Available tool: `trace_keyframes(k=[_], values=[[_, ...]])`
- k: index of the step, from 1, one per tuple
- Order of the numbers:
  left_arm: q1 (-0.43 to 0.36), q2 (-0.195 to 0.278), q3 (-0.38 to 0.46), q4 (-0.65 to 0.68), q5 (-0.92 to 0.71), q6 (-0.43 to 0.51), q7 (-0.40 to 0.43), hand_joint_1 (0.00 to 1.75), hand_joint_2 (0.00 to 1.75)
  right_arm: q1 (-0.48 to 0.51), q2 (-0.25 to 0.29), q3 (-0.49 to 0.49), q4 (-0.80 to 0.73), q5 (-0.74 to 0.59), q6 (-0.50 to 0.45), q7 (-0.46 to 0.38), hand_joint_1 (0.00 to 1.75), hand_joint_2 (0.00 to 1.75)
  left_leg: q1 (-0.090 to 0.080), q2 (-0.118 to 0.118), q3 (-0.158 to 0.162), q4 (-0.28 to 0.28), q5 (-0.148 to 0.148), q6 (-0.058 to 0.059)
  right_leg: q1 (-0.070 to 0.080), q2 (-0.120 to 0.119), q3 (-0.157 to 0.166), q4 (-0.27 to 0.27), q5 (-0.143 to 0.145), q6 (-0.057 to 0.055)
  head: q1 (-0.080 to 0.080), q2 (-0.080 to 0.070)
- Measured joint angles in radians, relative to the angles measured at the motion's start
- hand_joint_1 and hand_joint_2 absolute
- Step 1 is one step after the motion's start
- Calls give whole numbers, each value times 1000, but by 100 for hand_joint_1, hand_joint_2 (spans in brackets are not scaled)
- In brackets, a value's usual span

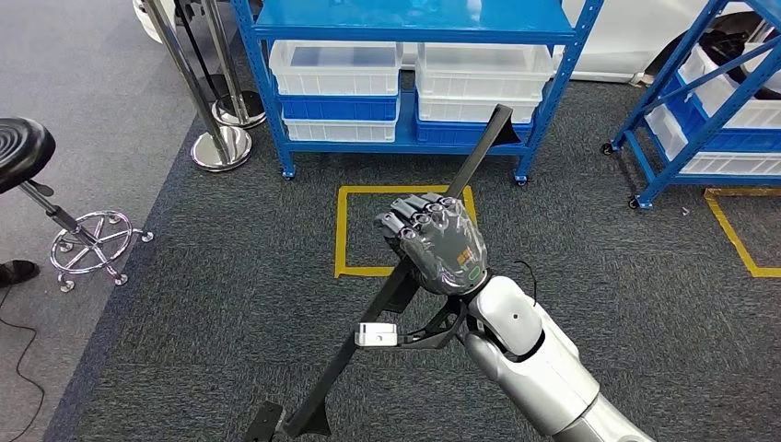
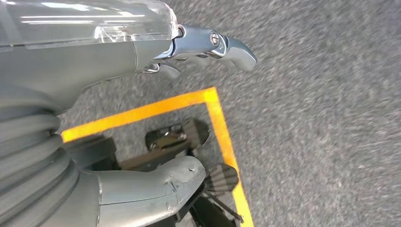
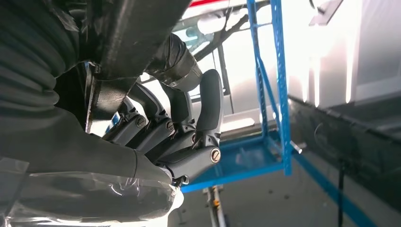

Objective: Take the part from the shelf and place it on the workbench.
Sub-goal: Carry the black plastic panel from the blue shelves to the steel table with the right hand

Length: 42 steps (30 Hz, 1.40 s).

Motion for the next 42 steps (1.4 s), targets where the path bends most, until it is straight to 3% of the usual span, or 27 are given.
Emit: trace_keyframes(k=[1,3,5,8,10,13,14,15,16,17,19,21,23,25,26,28,29,30,31,33,35,36,38,39,40,42], values=[[2,0,0,0,7,-5,2,0,175,0,-5,4,0,-1,4,0,175,175,0,0,-8,5,2,-1,0,0,26,-24,14,-1,0,0],[5,0,2,0,17,-14,5,0,175,0,-12,9,-1,-10,10,0,175,175,-1,1,-19,18,1,-5,2,-5,107,-136,51,-9,0,0],[5,0,5,0,26,-19,3,0,175,-2,-15,16,-3,-30,18,-3,175,175,-5,4,-29,32,-2,-13,8,-13,156,-221,60,-20,0,0],[7,2,13,0,43,-37,-6,0,175,-4,-18,26,-4,-53,29,-10,175,175,-8,16,-36,37,-5,-26,9,-7,158,-241,58,-33,0,0],[9,2,19,0,56,-60,-18,0,175,-8,-19,33,-4,-61,32,-14,175,175,-7,11,-48,68,-32,-37,2,3,159,-249,66,-44,0,0],[13,2,31,0,70,-96,-31,0,175,-15,-19,45,-4,-79,39,-20,175,175,3,-2,-125,242,-123,-53,1,18,155,-252,72,-52,0,0],[16,2,34,0,72,-104,-33,0,175,-15,-19,49,-4,-84,40,-21,175,175,7,-2,-149,295,-140,-57,1,26,153,-252,74,-52,0,0],[19,2,36,0,73,-108,-34,0,175,-15,-19,51,-4,-86,42,-22,175,175,10,-2,-159,315,-136,-59,0,34,151,-250,75,-51,0,0],[21,2,37,0,74,-110,-34,0,175,-15,-20,54,-3,-87,42,-23,175,175,13,-4,-148,293,-113,-61,-1,43,149,-249,76,-50,0,0],[23,2,38,0,75,-111,-34,0,175,-16,-20,56,-3,-87,42,-23,175,175,16,-10,-120,236,-76,-61,-1,53,149,-247,77,-48,0,0],[24,2,40,0,77,-112,-35,0,175,-19,-20,59,-3,-87,42,-24,175,175,22,-50,-57,102,-20,-58,-3,72,145,-242,80,-40,0,0],[24,2,43,0,80,-114,-35,0,175,-22,-20,63,-3,-88,43,-26,175,175,21,-77,-33,43,-8,-54,-6,91,135,-242,88,-26,0,0],[25,0,45,0,83,-117,-37,0,175,-23,-22,66,-4,-89,43,-28,175,175,20,-63,-32,35,-1,-44,-9,106,127,-248,98,-9,0,0],[25,-3,45,0,82,-120,-40,0,175,-24,-25,69,-4,-89,43,-30,175,175,22,-40,-32,23,12,-28,-7,81,114,-230,82,0,1,0],[25,-5,45,0,81,-120,-43,0,175,-25,-27,69,-4,-90,43,-30,175,175,23,-28,-32,17,17,-21,-5,58,97,-193,57,2,1,0],[28,-6,45,0,74,-122,-49,0,175,-26,-33,71,-3,-91,43,-30,175,175,18,-2,-36,16,19,-13,-5,23,42,-68,-11,5,1,0],[30,-7,45,0,70,-122,-52,0,175,-24,-37,71,-3,-92,44,-30,175,175,16,11,-38,17,19,-13,-6,16,19,-12,-32,7,2,0],[31,-7,45,0,65,-123,-54,0,175,-23,-42,71,-4,-94,44,-30,175,175,14,24,-39,19,19,-12,-6,13,10,16,-36,9,1,0],[31,-9,45,0,62,-122,-55,0,175,-23,-49,71,-4,-96,44,-29,175,175,13,36,-40,21,18,-13,-7,8,21,5,-21,9,2,0],[30,-13,44,0,56,-119,-56,0,175,-26,-61,68,-10,-100,44,-28,175,175,12,58,-40,27,13,-15,-4,-16,88,-111,34,4,2,0],[29,-16,42,0,50,-115,-55,0,175,-35,-70,63,-22,-103,46,-26,175,175,5,76,-41,36,6,-23,6,-53,144,-216,62,-6,1,0],[29,-16,41,0,48,-114,-55,0,175,-41,-74,60,-29,-104,48,-24,175,175,1,85,-42,38,3,-27,10,-62,152,-238,63,-12,1,0],[28,-16,39,0,46,-111,-54,0,175,-51,-83,53,-41,-101,59,-21,175,175,-2,103,-41,39,0,-34,12,-44,149,-241,65,-21,1,0],[26,-16,37,0,45,-111,-55,0,175,-58,-87,49,-46,-100,66,-19,175,175,-1,100,-41,44,-6,-39,9,-34,148,-244,67,-26,1,0],[25,-16,36,0,45,-111,-56,0,175,-68,-90,44,-50,-97,75,-18,175,175,1,83,-47,59,-20,-43,6,-23,147,-246,70,-31,1,0],[22,-15,35,0,46,-110,-60,0,175,-105,-92,40,-54,-95,95,-14,175,175,7,27,-88,153,-79,-53,2,-2,144,-249,77,-42,1,0]])
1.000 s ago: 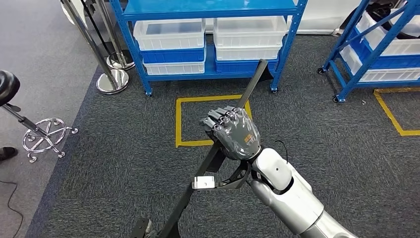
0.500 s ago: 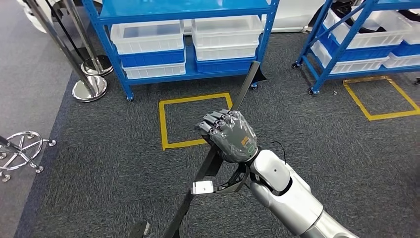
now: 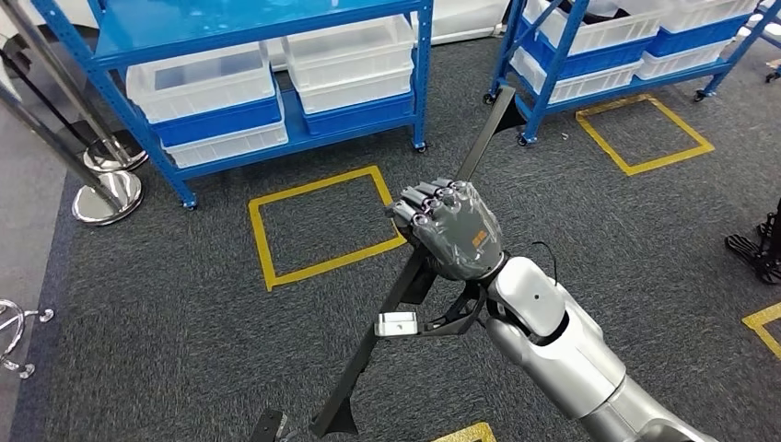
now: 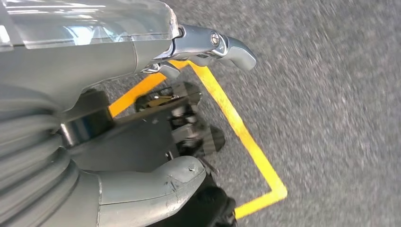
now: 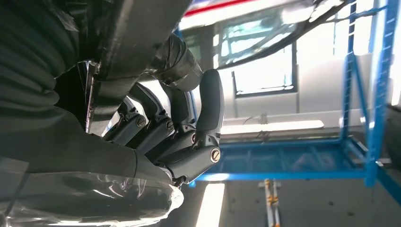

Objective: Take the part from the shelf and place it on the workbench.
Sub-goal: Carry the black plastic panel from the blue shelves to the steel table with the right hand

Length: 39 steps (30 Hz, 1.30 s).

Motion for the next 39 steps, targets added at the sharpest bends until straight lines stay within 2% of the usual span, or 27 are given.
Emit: trace_keyframes(k=[2,3,4,5,6,8,9,10,12,14,16,18,19,20,21,23,24,25,27,28,30,31,33,34,35,37,39], values=[[-1,3,0,0,2,1,-5,0,175,-47,0,-2,1,-1,26,3,175,175,1,-27,-63,137,-58,-4,0,25,-5,1,4,-5,0,0],[-2,5,0,0,4,1,-8,0,175,-70,0,-3,2,-3,38,3,175,175,1,-30,-83,177,-64,-4,1,39,-6,3,5,-5,0,0],[-3,7,0,0,5,2,-10,0,175,-93,0,-3,4,-6,50,3,175,175,1,-31,-85,179,-50,-3,1,52,-7,5,5,-5,0,0],[-5,8,0,0,5,2,-13,0,175,-116,2,-4,5,-10,59,3,175,175,2,-35,-69,140,-18,0,1,65,-7,7,6,-4,0,0],[-8,9,0,0,6,2,-16,0,175,-139,5,-4,7,-13,68,3,175,175,2,-50,-38,72,24,4,1,78,-8,9,7,-3,0,0],[-13,13,0,0,6,3,-20,0,175,-183,16,-4,12,-17,81,3,175,175,5,-92,16,-53,75,12,1,102,-13,14,10,4,0,0],[-14,14,0,0,6,3,-21,0,175,-201,22,-3,15,-18,87,3,175,175,5,-107,29,-85,82,14,-1,113,-18,14,13,10,0,0],[-15,15,0,0,6,3,-22,0,175,-216,29,-2,19,-16,93,3,175,175,4,-109,32,-95,80,17,-3,123,-23,13,18,18,0,0],[-17,16,0,0,6,2,-23,0,175,-235,39,1,29,-12,99,4,175,175,4,-88,34,-107,89,26,-6,137,-29,8,25,33,0,0],[-19,15,0,0,6,1,-24,0,175,-250,48,6,40,-8,101,6,175,175,8,-63,39,-123,101,39,0,99,-48,42,0,40,2,0],[-19,15,0,0,6,1,-24,0,175,-264,58,12,49,-7,101,9,175,175,6,-39,38,-130,106,46,3,39,-98,148,-62,44,4,0],[-16,16,0,0,6,1,-25,0,175,-268,66,19,58,-6,100,12,175,175,3,-11,36,-129,106,48,0,15,-145,256,-104,48,4,0],[-15,16,0,0,6,1,-26,0,175,-268,70,22,62,-6,100,13,175,175,3,2,35,-128,105,48,-1,10,-148,270,-101,49,4,0],[-15,16,0,0,6,1,-27,0,175,-268,73,26,66,-7,99,13,175,175,3,14,35,-127,104,47,-1,6,-130,245,-81,48,4,0],[-15,16,0,0,6,2,-29,0,175,-269,76,29,70,-7,97,14,175,175,2,25,36,-126,102,46,0,-4,-94,185,-51,46,4,0],[-15,16,0,0,6,3,-33,0,175,-269,84,32,75,-7,90,14,175,175,-2,45,37,-121,96,40,9,-44,-20,52,-9,36,4,0],[-14,17,0,0,6,4,-35,0,175,-268,90,35,76,-7,84,14,175,175,-5,54,37,-119,93,36,15,-58,0,14,-1,31,4,0],[-13,17,0,0,6,4,-36,0,175,-266,94,37,78,-6,77,14,175,175,-7,64,37,-119,91,32,20,-63,6,-2,-3,26,4,0],[-13,17,-1,0,4,6,-38,0,175,-258,99,42,81,-5,67,16,175,175,-10,83,40,-119,87,24,20,-40,4,-5,1,18,4,0],[-12,17,-2,0,2,7,-38,0,175,-254,100,44,82,-5,63,16,175,175,-9,77,40,-114,78,19,17,-29,5,-9,3,13,4,0],[-10,19,-6,0,-2,7,-39,0,175,-249,109,47,84,-5,58,17,175,175,-4,33,17,-53,33,10,10,-7,8,-18,10,1,3,0],[-8,21,-8,0,-4,8,-40,0,175,-248,116,50,84,-5,55,17,175,175,0,3,-9,7,0,7,9,4,7,-19,12,-3,3,0],[-2,26,-10,0,-8,13,-40,0,175,-241,134,58,83,-7,53,20,175,175,2,-25,-69,136,-50,2,8,31,4,-16,13,-6,3,0],[1,28,-10,0,-9,15,-40,0,175,-236,142,63,82,-8,52,22,175,175,3,-29,-85,164,-50,1,8,46,4,-14,13,-5,3,0],[3,31,-11,0,-10,17,-40,0,175,-232,149,67,80,-9,52,24,175,175,4,-32,-84,154,-29,1,8,62,4,-12,12,-5,3,0],[4,36,-14,0,-12,20,-40,0,175,-228,162,73,74,-9,52,27,175,175,9,-54,-37,36,46,2,7,90,3,-6,10,-2,3,0],[4,40,-16,0,-13,23,-41,0,175,-229,173,77,69,-11,49,28,175,175,15,-104,8,-72,89,3,6,115,-4,2,9,8,3,0]])
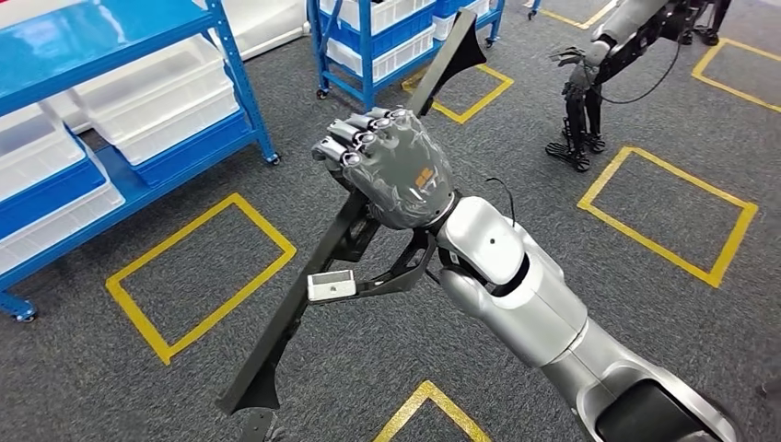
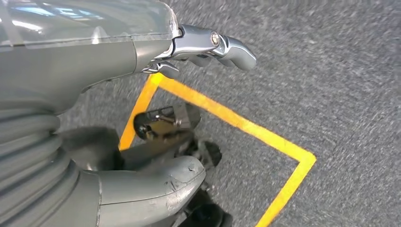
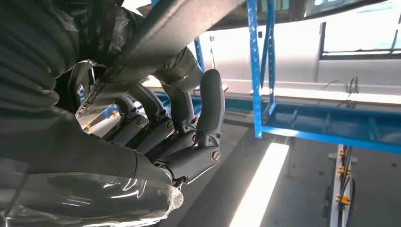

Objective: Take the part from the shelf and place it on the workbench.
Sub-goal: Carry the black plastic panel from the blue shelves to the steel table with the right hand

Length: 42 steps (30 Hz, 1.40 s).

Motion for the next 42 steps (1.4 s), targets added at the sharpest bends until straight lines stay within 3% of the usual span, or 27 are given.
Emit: trace_keyframes(k=[2,3,4,6,8,10,11,12,14,16,19,21,23,25,26,27,28,30,32,34,35,37,38,40,41,42], values=[[0,2,-1,0,0,5,-2,0,175,1,9,4,-9,-9,-8,-2,175,175,-1,-21,10,-26,0,1,-5,23,-11,2,5,14,0,0],[-1,2,-2,0,0,7,-4,0,175,2,13,5,-16,-17,-12,-3,175,175,0,-10,11,-29,2,5,-7,35,-15,0,9,22,0,0],[-1,1,-4,0,-1,10,-4,0,175,3,15,5,-25,-26,-15,-4,175,175,0,3,13,-34,6,10,-6,33,-19,2,9,27,0,0],[-3,-1,-7,0,-2,13,-5,0,175,1,19,5,-45,-42,-19,-5,175,175,2,30,17,-45,13,23,0,-15,-43,48,-23,33,4,0],[-2,-1,-10,0,-4,13,-3,0,175,-3,24,8,-65,-51,-21,-5,175,175,-3,59,18,-47,14,31,1,-80,-98,166,-86,36,7,0],[0,-3,-10,0,-5,13,-2,0,175,-3,27,13,-81,-59,-21,-3,175,175,-8,90,18,-46,11,34,-2,-100,-142,262,-117,39,7,0],[0,-4,-12,0,-6,12,-1,0,175,-3,28,15,-87,-63,-21,0,175,175,-9,104,19,-46,10,35,-3,-105,-139,261,-107,38,7,0],[-1,-7,-13,0,-7,12,-1,0,175,-4,29,17,-94,-68,-21,2,175,175,-11,117,20,-46,9,34,-3,-111,-113,218,-81,36,7,0],[-3,-13,-17,0,-7,11,-1,0,175,-9,34,20,-107,-74,-21,4,175,175,-14,139,25,-45,4,30,5,-148,-32,80,-27,27,7,0],[-6,-18,-19,0,-7,11,-2,0,175,-14,40,22,-115,-75,-21,5,175,175,-18,157,28,-44,-1,24,18,-177,12,-1,-9,17,7,0],[-11,-23,-21,0,-7,10,-2,0,175,-16,44,22,-120,-78,-21,7,175,175,-19,177,34,-44,-9,12,21,-153,15,-17,-7,6,6,0],[-13,-25,-23,0,-8,10,-3,0,175,-18,46,22,-123,-80,-21,6,175,175,-16,141,20,-3,-41,3,13,-132,21,-28,1,-6,6,0],[-13,-25,-25,0,-8,11,-4,0,175,-19,49,23,-124,-82,-22,5,175,175,-12,89,-30,111,-101,-3,8,-111,24,-33,4,-13,6,0],[-13,-23,-25,0,-9,13,-3,0,175,-13,49,23,-125,-82,-23,5,175,175,-10,75,-85,222,-137,-9,8,-85,23,-30,4,-14,5,0],[-13,-22,-25,0,-10,14,-3,0,175,-10,49,23,-125,-82,-24,5,175,175,-8,73,-94,233,-127,-11,7,-70,23,-27,4,-13,5,0],[-14,-20,-25,0,-10,15,-2,0,175,-7,48,23,-125,-82,-25,5,175,175,-6,72,-84,207,-99,-13,5,-56,23,-23,3,-12,5,0],[-15,-18,-26,0,-10,16,-2,0,175,-6,48,23,-125,-82,-25,5,175,175,-3,64,-59,146,-59,-15,3,-41,22,-17,0,-8,5,0],[-16,-15,-26,0,-11,17,-1,0,175,-6,48,23,-125,-82,-26,6,175,175,7,17,-7,28,-12,-17,0,-14,14,-1,-6,3,6,0],[-15,-14,-27,0,-13,18,0,0,175,-6,48,23,-125,-83,-27,9,175,175,9,-16,10,-13,-11,-14,-3,9,-1,8,-4,17,6,0],[-15,-14,-29,0,-16,16,0,0,175,-5,45,23,-125,-84,-27,13,175,175,6,0,9,-18,-7,-2,-8,28,-13,7,2,30,5,0],[-15,-14,-30,0,-18,14,1,0,175,-5,43,23,-124,-85,-27,15,175,175,6,12,11,-22,-3,5,-7,18,-18,12,-2,35,6,0],[-16,-14,-35,0,-23,7,5,0,175,-6,41,23,-122,-86,-27,18,175,175,5,38,13,-32,3,19,-4,-37,-48,73,-39,41,9,0],[-15,-14,-36,0,-24,3,7,0,175,-7,40,23,-121,-86,-27,19,175,175,1,52,14,-33,4,23,-3,-71,-76,134,-70,43,10,0],[-13,-12,-38,0,-24,0,12,0,175,-5,40,23,-117,-87,-27,20,175,175,-5,81,13,-33,2,27,-4,-98,-133,251,-116,45,10,0],[-12,-11,-38,0,-24,-1,13,0,175,-4,39,23,-115,-87,-27,20,175,175,-7,96,13,-33,1,28,-4,-102,-143,274,-117,44,10,0],[-13,-11,-39,0,-24,-1,13,0,175,-3,39,23,-113,-87,-27,20,175,175,-9,109,13,-33,0,29,-4,-105,-133,257,-100,42,10,0]])
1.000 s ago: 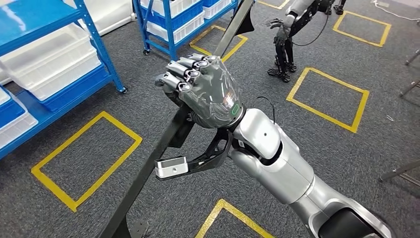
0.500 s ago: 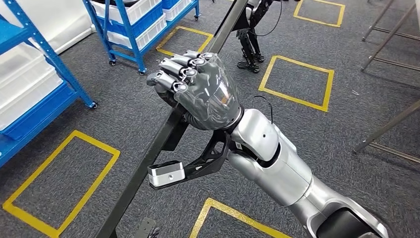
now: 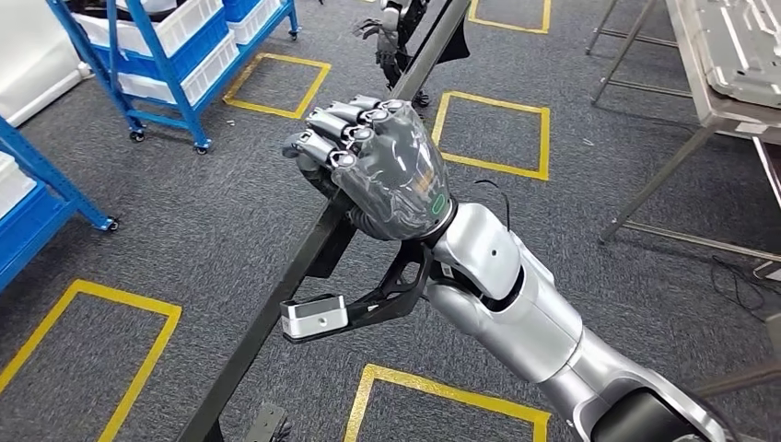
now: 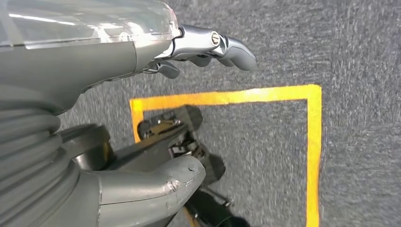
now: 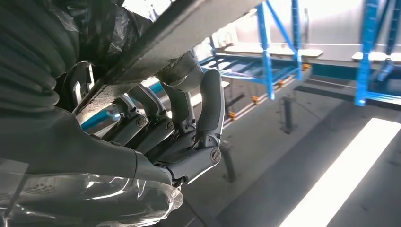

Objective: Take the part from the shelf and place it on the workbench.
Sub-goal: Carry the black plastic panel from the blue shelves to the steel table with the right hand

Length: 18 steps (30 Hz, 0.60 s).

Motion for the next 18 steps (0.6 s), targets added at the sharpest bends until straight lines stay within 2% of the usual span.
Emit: trace_keyframes(k=[1,3,4,5,6,7,8,9,10,11,12,13,14,15,16,17,18], values=[[-2,0,-1,0,0,0,0,0,175,0,0,0,2,0,0,0,175,175,-2,12,2,0,-1,0,2,-7,29,-51,30,-4,0,0],[-6,0,-3,0,0,0,0,0,175,-4,0,0,3,1,1,0,175,175,-5,31,6,0,-6,-3,15,-55,104,-188,78,-18,0,0],[-8,0,-4,0,0,0,0,0,175,-6,1,0,4,3,2,1,175,175,-7,40,8,0,-8,-6,24,-76,128,-233,88,-25,0,0],[-9,0,-4,0,0,0,0,0,175,-7,1,0,6,9,1,1,175,175,-8,49,9,0,-10,-10,32,-89,139,-256,89,-31,0,0],[-10,0,-6,0,0,0,0,0,175,-3,1,0,9,19,-3,1,175,175,-9,60,12,-2,-11,-13,37,-84,139,-260,89,-35,0,0],[-12,-1,-8,0,0,0,0,0,175,5,1,0,12,32,-11,-1,175,175,-9,69,16,-4,-14,-17,36,-70,141,-264,91,-39,-1,0],[-14,-2,-10,0,-2,-1,1,0,175,16,0,0,17,47,-24,-6,175,175,-7,65,19,-1,-20,-22,33,-59,146,-271,93,-44,0,0],[-15,-3,-13,0,-4,-1,1,0,175,29,0,0,24,61,-39,-11,175,175,-5,48,16,13,-33,-26,30,-47,151,-278,97,-49,-1,0],[-16,-4,-16,0,-7,-1,2,0,175,41,0,0,34,72,-56,-17,175,175,-4,22,2,48,-56,-29,25,-36,156,-285,101,-55,-1,0],[-15,-5,-18,0,-9,-1,3,0,175,51,1,0,45,80,-69,-22,175,175,-2,-8,-23,104,-85,-31,23,-24,158,-287,103,-59,-1,0],[-13,-5,-19,0,-11,-1,4,0,175,59,2,0,57,85,-77,-25,175,175,-1,-25,-56,171,-115,-32,22,-11,157,-287,103,-62,-2,0],[-10,-5,-20,0,-12,-1,5,0,175,68,2,0,69,88,-81,-27,175,175,0,-33,-87,231,-134,-35,21,4,157,-286,103,-63,-2,0],[-8,-5,-20,0,-12,-1,5,0,175,75,2,0,80,89,-81,-28,175,175,0,-35,-108,265,-136,-37,21,20,157,-284,103,-63,-2,0],[-6,-5,-21,0,-12,0,5,0,175,81,2,0,90,91,-81,-29,175,175,1,-36,-112,263,-119,-39,19,35,157,-280,101,-62,-2,0],[-7,-5,-21,0,-11,0,5,0,175,85,3,0,98,91,-81,-29,175,175,4,-40,-99,222,-84,-41,16,50,156,-274,98,-59,-2,0],[-7,-4,-21,0,-11,1,5,0,175,87,5,0,105,92,-81,-30,175,175,8,-54,-75,159,-46,-44,13,65,155,-266,94,-55,-2,0],[-8,-4,-22,0,-11,2,5,0,175,88,8,0,110,92,-81,-30,175,175,11,-78,-51,100,-18,-46,11,78,151,-256,89,-49,-2,0]])
